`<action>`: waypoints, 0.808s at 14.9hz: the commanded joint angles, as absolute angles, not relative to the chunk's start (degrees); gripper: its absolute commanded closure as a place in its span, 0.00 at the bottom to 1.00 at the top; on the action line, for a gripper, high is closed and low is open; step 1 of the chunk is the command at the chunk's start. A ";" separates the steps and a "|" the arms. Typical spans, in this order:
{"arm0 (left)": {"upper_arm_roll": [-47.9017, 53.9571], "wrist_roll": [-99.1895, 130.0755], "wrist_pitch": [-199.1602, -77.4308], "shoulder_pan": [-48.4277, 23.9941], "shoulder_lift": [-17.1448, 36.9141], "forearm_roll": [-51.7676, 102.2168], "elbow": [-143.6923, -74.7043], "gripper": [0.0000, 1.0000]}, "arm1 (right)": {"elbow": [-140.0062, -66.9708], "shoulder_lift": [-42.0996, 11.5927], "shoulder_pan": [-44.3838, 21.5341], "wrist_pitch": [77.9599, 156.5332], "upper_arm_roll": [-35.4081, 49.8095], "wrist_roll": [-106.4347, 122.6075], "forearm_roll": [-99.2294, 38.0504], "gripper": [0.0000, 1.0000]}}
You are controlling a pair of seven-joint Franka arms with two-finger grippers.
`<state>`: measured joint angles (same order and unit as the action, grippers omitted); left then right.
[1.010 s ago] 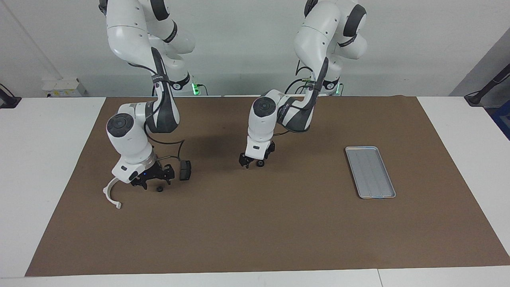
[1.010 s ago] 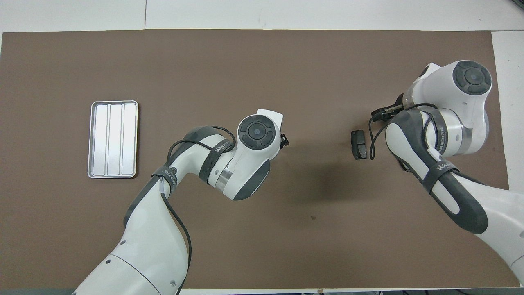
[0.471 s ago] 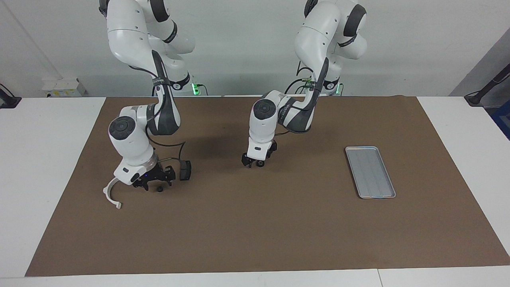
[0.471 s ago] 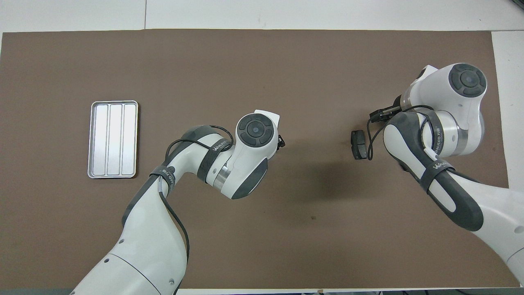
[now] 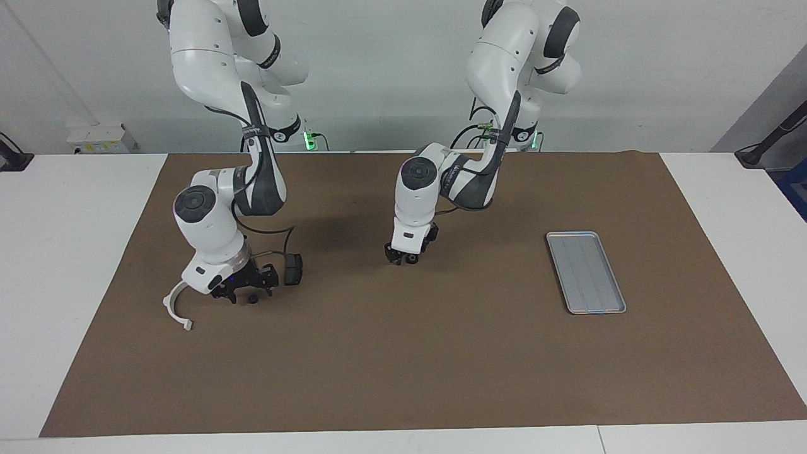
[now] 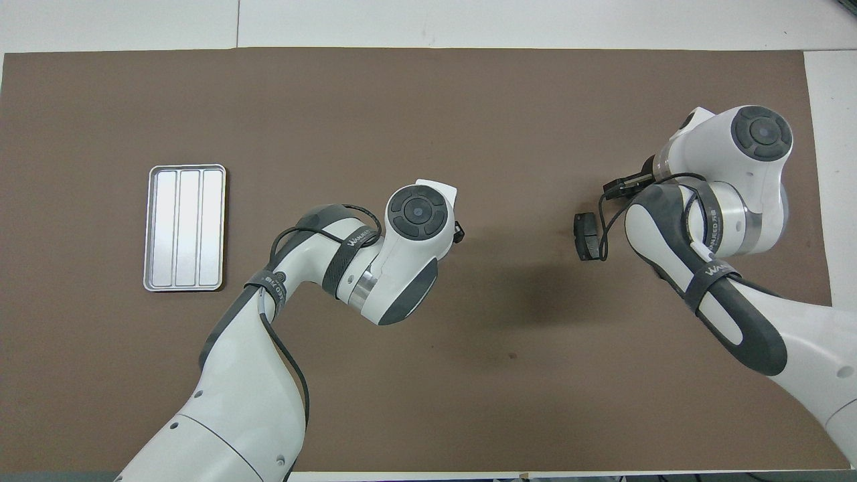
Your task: Pick bearing gear from pile to tray
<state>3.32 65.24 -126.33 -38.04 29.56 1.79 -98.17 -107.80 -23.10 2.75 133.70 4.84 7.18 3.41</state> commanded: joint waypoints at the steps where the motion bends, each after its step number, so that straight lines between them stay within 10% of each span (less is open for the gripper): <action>1: 2.72 65.48 -125.68 -38.06 29.18 0.53 -98.61 0.23 | -108.46 -23.12 3.52 135.26 5.54 8.00 3.08 0.11; 6: 2.72 65.48 -125.68 -37.97 29.18 0.53 -98.61 0.24 | -108.46 -23.64 3.60 135.35 5.54 8.09 3.08 0.11; 12: 2.72 65.65 -126.03 -38.14 29.18 0.53 -98.61 0.61 | -108.54 -24.17 3.69 135.44 5.45 8.09 3.08 0.16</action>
<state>3.09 65.24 -126.40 -37.98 29.40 1.39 -97.73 -107.93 -24.08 2.74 133.79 4.82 7.18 3.41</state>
